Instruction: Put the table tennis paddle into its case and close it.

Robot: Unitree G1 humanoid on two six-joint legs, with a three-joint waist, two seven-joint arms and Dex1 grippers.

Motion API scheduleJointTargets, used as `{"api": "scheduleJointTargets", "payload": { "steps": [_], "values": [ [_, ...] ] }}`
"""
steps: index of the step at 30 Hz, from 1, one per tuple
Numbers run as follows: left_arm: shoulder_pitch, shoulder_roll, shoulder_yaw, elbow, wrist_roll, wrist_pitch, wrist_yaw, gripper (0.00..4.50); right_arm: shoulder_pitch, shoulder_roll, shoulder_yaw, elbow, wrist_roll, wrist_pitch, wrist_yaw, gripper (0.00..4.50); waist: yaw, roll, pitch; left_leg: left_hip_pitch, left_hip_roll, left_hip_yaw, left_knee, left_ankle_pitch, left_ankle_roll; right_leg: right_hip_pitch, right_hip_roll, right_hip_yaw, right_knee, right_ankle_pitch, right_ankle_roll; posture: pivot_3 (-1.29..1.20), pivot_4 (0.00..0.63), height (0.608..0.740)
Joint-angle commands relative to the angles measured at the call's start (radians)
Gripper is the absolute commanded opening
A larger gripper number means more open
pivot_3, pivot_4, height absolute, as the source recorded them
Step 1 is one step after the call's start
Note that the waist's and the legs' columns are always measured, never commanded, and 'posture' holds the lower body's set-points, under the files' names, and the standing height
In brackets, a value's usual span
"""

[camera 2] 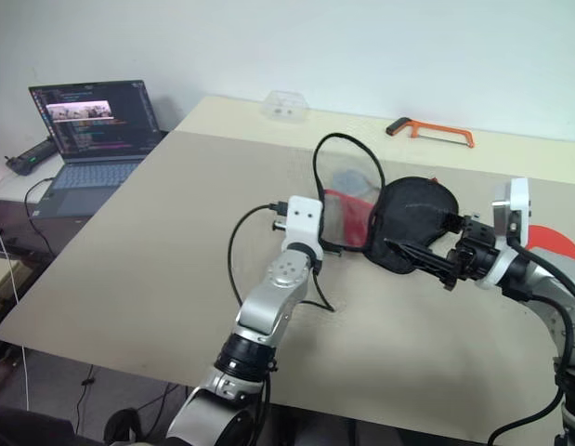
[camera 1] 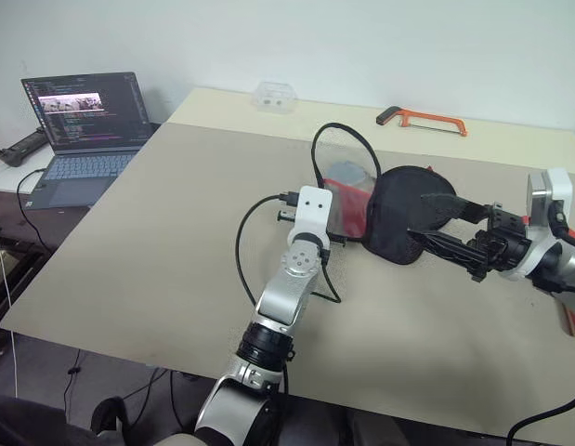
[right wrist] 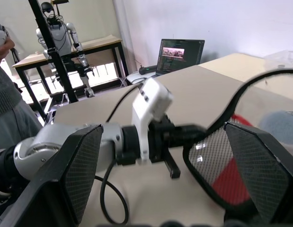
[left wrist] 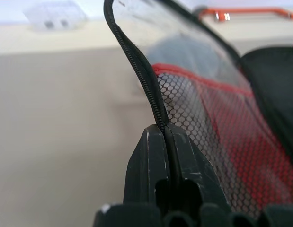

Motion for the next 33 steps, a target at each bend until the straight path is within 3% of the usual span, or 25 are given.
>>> {"api": "scheduleJointTargets", "payload": {
  "steps": [1,17,20,25,28,33],
  "values": [
    [-0.114,-0.141,-0.011,0.026,-0.022,-0.043,0.009,0.02,-0.007,-0.006,-0.016,-0.040,0.019,-0.005,-0.005,4.50,0.000,0.000,0.000,0.000,0.000,0.000,0.000,0.000,0.000,0.000,0.000,0.000,0.000,0.000,0.000,0.00,0.150,0.740],
    [-0.118,-0.147,-0.062,0.014,-0.099,-0.062,-0.035,0.02,0.023,-0.011,-0.037,-0.053,0.010,-0.009,-0.037,4.50,0.000,0.000,0.000,0.000,0.000,0.000,0.000,0.000,0.000,0.000,0.000,0.000,0.000,0.000,0.000,0.00,0.150,0.740],
    [-0.121,-0.143,-0.070,0.009,-0.108,-0.061,-0.047,0.65,0.023,-0.013,-0.028,-0.043,-0.013,-0.013,-0.054,4.50,0.000,0.000,0.000,0.000,0.000,0.000,0.000,0.000,0.000,0.000,0.000,0.000,0.000,0.000,0.000,0.00,0.150,0.740],
    [-0.123,-0.135,-0.073,0.005,-0.118,-0.078,-0.061,2.42,0.025,-0.011,-0.009,-0.033,-0.063,-0.008,-0.094,4.50,0.000,0.000,0.000,0.000,0.000,0.000,0.000,0.000,0.000,0.000,0.000,0.000,0.000,0.000,0.000,0.00,0.150,0.740],
    [-0.121,-0.096,-0.091,-0.036,-0.150,-0.085,-0.156,3.38,0.028,-0.012,-0.003,-0.028,-0.111,0.006,-0.156,4.50,0.000,0.000,0.000,0.000,0.000,0.000,0.000,0.000,0.000,0.000,0.000,0.000,0.000,0.000,0.000,0.00,0.150,0.740],
    [-0.149,0.070,-0.054,-0.159,-0.233,-0.002,-0.386,3.38,0.057,-0.011,-0.047,0.017,-0.233,0.060,-0.348,4.50,0.000,0.000,0.000,-0.001,0.000,0.000,0.000,0.000,0.000,-0.001,0.000,0.000,0.000,0.000,0.000,0.00,0.150,0.740]
  ]
}}
